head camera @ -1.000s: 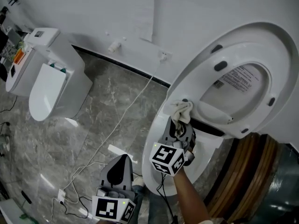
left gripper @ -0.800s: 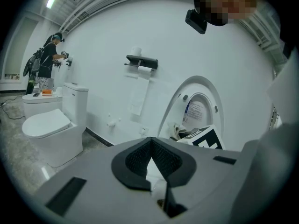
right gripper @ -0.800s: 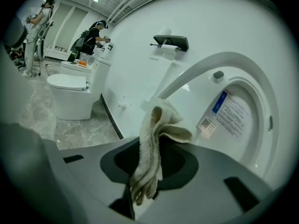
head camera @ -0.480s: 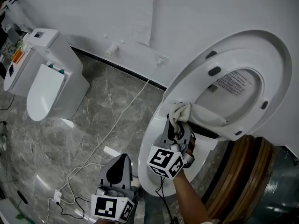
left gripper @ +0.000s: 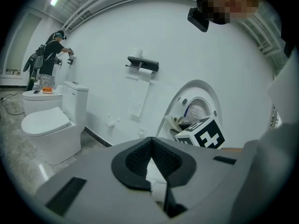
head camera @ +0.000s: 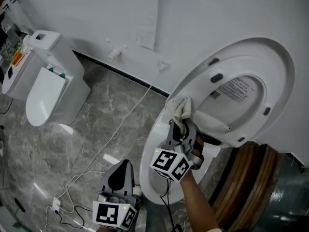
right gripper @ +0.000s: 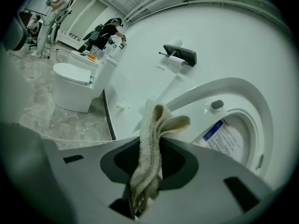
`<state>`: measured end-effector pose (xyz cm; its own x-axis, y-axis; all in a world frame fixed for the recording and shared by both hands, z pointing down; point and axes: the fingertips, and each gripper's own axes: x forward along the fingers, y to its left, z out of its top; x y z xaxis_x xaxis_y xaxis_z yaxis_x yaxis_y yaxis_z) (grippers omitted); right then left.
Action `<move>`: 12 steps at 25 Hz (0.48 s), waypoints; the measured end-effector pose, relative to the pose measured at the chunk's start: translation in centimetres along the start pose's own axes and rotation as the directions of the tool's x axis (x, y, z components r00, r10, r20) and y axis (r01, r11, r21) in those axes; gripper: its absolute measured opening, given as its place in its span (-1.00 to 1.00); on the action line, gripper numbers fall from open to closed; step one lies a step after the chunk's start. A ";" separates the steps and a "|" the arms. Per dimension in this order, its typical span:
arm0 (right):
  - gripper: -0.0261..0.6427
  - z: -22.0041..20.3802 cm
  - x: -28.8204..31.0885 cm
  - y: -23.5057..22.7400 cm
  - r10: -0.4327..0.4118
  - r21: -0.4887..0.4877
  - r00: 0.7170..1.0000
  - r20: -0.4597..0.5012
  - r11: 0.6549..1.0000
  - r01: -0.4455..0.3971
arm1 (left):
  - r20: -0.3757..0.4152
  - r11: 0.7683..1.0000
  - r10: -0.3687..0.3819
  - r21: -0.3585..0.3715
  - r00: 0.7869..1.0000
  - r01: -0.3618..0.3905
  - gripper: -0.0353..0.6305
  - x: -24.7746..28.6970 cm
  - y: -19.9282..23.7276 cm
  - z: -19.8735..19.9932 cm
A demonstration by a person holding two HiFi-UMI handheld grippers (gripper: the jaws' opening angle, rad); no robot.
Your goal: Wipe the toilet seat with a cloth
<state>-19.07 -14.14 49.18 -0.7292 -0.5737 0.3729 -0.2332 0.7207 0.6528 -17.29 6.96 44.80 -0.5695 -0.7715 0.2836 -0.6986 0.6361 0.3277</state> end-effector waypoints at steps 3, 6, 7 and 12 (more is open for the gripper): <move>-0.63 0.3 -0.1 -1.2 -0.020 -0.013 1.000 -0.005 1.000 0.020 | 0.004 1.000 -0.004 0.000 1.000 0.004 -0.86 0.0 0.0 0.4; -0.63 1.0 0.4 -2.6 -0.034 -0.038 0.999 -0.005 0.999 0.034 | 0.014 1.000 -0.001 -0.004 1.000 0.001 -0.87 -0.1 0.2 0.8; -0.63 1.3 0.5 -3.0 -0.038 -0.047 0.999 -0.005 0.998 0.037 | 0.017 1.000 0.000 -0.007 1.000 0.000 -0.87 -0.1 0.2 1.0; -0.63 2.6 0.8 -5.0 -0.060 -0.073 0.998 0.004 0.996 0.060 | 0.028 1.000 0.000 -0.019 1.000 0.001 -0.86 0.1 0.0 1.9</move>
<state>-20.17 -17.19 44.57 -0.7168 -0.6141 0.3303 -0.2288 0.6545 0.7206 -18.17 6.86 43.08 -0.5815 -0.7716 0.2579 -0.6904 0.6358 0.3452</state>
